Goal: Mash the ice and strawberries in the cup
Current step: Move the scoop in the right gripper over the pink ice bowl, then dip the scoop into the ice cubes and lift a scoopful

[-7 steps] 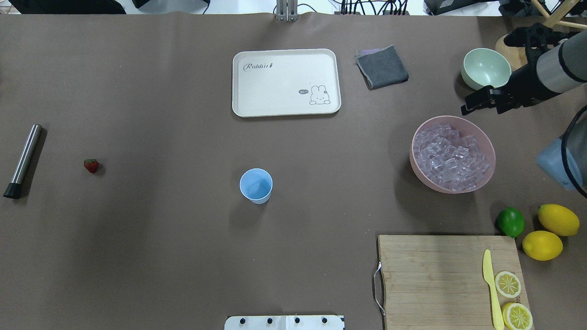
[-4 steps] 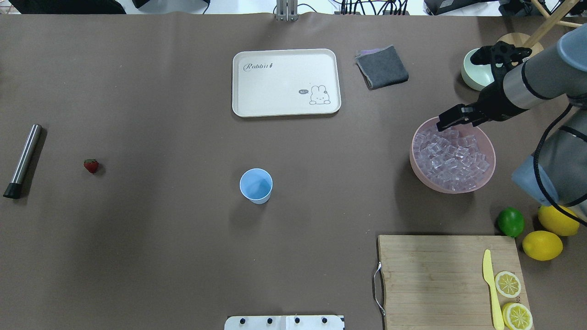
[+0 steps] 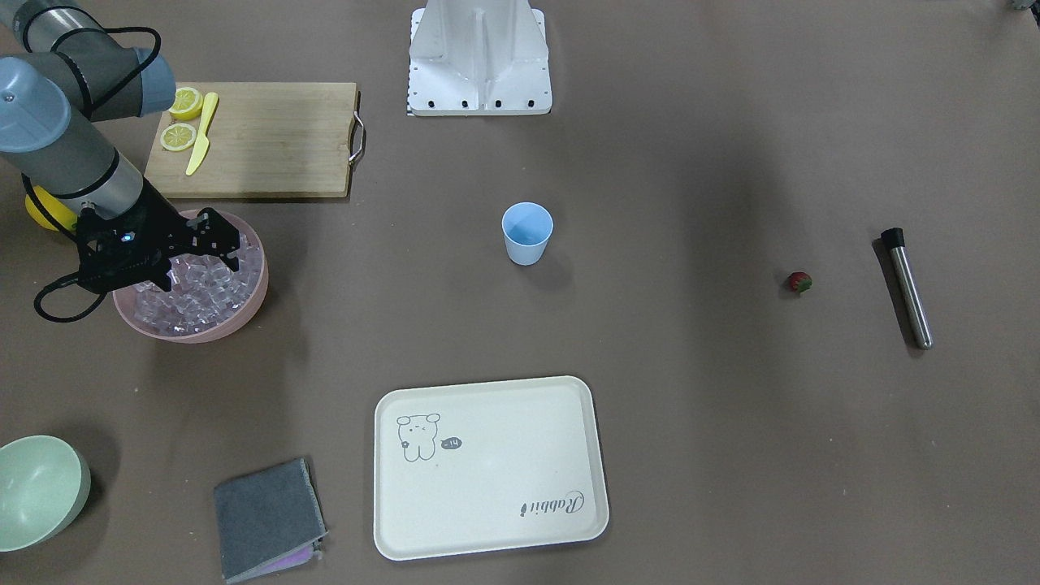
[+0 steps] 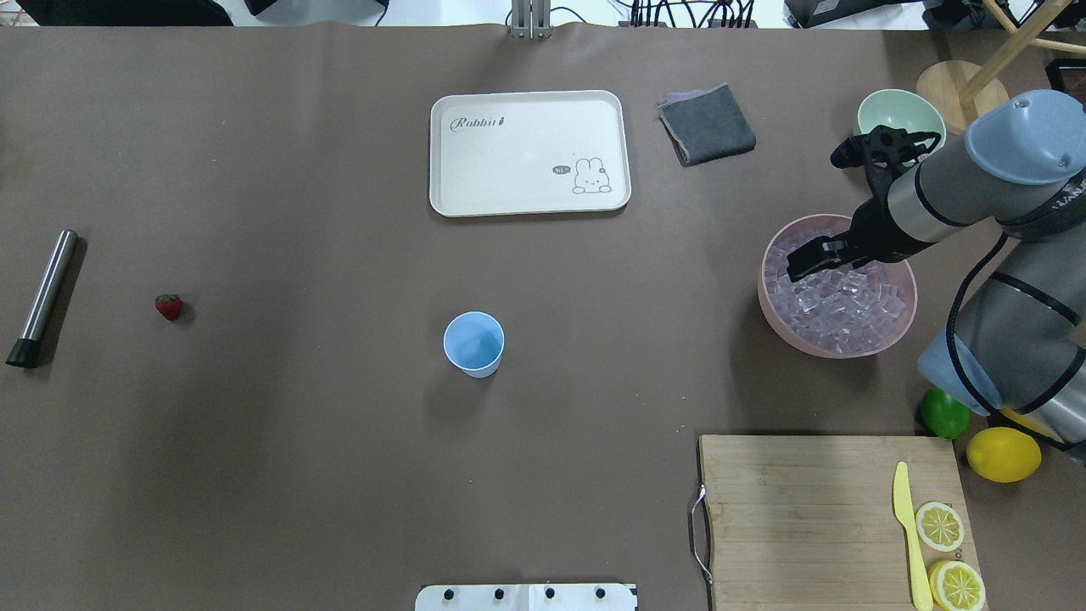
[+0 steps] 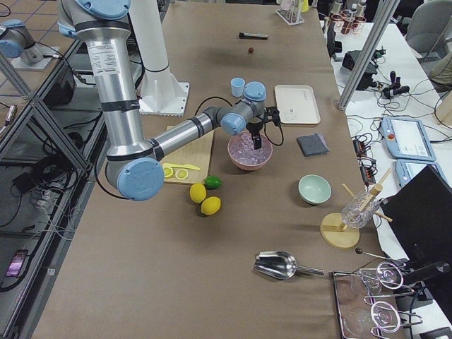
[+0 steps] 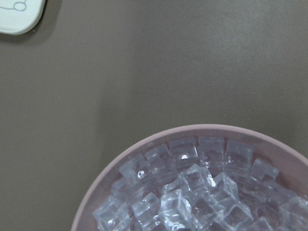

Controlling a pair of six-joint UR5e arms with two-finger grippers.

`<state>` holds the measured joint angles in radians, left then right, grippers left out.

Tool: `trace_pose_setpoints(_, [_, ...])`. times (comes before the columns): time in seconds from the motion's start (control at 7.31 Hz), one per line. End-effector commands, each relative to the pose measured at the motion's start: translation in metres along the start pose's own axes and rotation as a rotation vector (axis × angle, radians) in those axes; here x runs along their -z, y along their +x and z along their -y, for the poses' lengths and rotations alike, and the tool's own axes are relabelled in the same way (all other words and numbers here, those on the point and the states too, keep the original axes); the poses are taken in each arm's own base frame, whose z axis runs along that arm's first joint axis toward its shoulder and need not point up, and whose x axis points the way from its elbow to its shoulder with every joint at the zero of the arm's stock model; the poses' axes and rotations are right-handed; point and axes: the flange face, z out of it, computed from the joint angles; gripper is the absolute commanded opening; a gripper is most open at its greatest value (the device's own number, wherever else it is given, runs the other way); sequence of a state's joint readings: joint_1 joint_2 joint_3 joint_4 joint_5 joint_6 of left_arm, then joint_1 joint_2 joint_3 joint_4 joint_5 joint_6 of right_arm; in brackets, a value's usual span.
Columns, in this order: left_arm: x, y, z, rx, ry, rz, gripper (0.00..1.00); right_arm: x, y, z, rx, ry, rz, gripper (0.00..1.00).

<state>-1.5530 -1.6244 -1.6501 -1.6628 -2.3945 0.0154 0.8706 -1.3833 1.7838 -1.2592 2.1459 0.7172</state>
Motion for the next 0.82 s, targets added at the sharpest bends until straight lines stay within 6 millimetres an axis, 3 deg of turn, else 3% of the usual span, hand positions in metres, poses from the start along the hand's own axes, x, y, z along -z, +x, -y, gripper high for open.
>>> trace_pose_setpoints(0.0, [0.000, 0.000, 0.000, -0.001, 0.000, 0.000, 0.98, -0.011, 0.007, 0.000, -0.016, -0.019, -0.012, 0.99])
trace_pose_setpoints(0.68, [0.001, 0.006, 0.004, -0.013, 0.003, -0.002, 0.98, -0.022, 0.009, -0.003, -0.023, -0.034, -0.024, 0.95])
